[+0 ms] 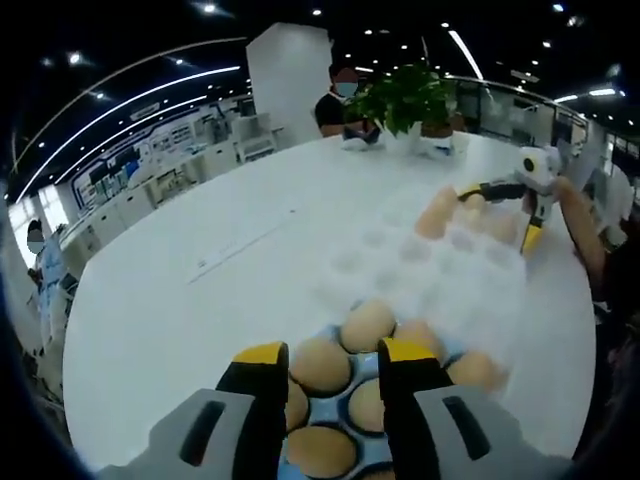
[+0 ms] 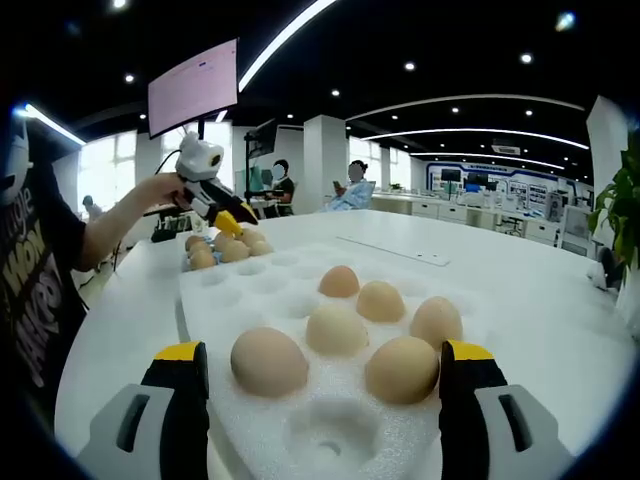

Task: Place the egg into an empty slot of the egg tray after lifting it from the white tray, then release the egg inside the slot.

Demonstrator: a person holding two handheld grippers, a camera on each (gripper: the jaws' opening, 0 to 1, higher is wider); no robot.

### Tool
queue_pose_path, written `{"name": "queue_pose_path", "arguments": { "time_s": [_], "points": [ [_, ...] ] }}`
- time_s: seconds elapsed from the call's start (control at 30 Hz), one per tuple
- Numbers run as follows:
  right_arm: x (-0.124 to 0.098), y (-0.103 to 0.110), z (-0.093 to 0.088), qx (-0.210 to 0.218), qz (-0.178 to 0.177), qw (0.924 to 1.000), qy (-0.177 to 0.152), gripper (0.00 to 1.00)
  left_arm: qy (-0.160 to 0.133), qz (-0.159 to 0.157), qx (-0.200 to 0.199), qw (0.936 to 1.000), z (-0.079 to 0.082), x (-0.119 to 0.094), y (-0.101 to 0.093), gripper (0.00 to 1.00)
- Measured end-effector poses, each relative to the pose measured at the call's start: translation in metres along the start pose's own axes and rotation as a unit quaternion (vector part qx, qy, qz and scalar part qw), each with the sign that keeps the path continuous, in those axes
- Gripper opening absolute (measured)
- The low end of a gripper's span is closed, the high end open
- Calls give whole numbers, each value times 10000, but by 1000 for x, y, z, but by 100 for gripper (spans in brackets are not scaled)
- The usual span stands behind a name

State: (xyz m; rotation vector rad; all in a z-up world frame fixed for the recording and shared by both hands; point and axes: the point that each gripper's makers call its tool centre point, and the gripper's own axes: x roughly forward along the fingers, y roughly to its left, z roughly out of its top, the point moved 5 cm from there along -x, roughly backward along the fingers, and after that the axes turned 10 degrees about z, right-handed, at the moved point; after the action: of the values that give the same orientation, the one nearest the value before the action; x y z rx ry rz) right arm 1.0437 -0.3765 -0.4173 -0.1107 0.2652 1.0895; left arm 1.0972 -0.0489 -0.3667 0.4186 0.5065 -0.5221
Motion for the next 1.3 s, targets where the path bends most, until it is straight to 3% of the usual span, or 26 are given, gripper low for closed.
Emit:
{"name": "queue_pose_path", "arguments": {
  "time_s": [0.27, 0.43, 0.57, 0.77, 0.8, 0.83, 1.03, 1.3],
  "points": [
    [1, 2, 0, 4, -18, 10000, 0, 100, -31, -161, 111, 9998, 7, -2, -30, 36],
    [1, 1, 1, 7, -22, 10000, -3, 100, -115, -270, 224, 9993, 21, -10, -86, 36],
    [0, 2, 1, 5, -23, 10000, -11, 100, -173, -359, 278, 9988, 27, -13, -103, 36],
    [0, 2, 1, 5, -22, 10000, -16, 100, -173, -507, 325, 9980, 22, -12, -102, 36],
    [0, 2, 1, 5, -24, 10000, -14, 100, -80, -625, 190, 9978, 25, 3, -78, 36],
    [0, 3, 1, 5, -24, 10000, -14, 100, -110, -623, 223, 9977, 29, 11, -67, 36],
    [0, 3, 1, 5, -23, 10000, -16, 100, -95, -730, 213, 9971, 34, 16, -76, 36],
    [-1, 4, 0, 7, -26, 10000, -18, 100, -98, -911, 144, 9957, 38, 22, -103, 36]
  ]
}}
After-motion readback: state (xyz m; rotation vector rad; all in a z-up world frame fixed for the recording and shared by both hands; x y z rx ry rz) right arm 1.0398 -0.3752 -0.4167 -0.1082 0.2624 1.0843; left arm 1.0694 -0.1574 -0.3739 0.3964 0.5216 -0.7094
